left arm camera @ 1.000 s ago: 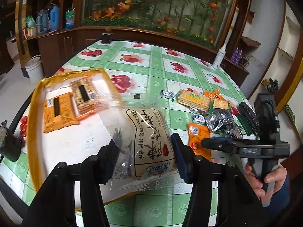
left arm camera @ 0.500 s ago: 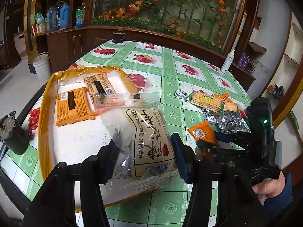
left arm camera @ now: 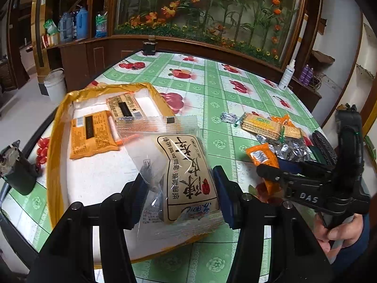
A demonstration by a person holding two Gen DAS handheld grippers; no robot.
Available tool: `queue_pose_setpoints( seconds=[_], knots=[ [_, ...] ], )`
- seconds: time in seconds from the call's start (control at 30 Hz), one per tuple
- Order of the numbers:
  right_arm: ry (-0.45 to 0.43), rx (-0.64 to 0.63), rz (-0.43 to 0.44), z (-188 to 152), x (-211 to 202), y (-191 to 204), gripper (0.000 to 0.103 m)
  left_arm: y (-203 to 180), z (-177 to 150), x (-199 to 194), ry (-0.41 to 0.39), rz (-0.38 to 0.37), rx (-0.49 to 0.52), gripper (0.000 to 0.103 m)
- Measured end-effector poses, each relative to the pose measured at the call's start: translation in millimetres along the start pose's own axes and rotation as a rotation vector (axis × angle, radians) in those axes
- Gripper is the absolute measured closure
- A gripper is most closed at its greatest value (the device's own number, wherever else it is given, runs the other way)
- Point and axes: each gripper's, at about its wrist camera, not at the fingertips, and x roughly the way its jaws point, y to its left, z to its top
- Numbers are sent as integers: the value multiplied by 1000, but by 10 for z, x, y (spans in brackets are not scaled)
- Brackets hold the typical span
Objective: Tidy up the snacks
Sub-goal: 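Carry the clear bag toward the tray while the right gripper grasps orange biscuit packs, then lower both held packs into the tray and open both grippers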
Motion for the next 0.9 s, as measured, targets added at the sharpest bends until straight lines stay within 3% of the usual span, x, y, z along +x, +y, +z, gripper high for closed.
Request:
queue_pose_setpoints(
  seconds=[0.47, 0.9],
  knots=[
    [-75, 22, 110, 75, -98, 149, 61, 179, -8, -64, -65, 117, 4, 51],
    [-89, -26, 202, 237, 58, 788, 61, 552, -54, -27, -54, 157, -71, 51]
  ],
)
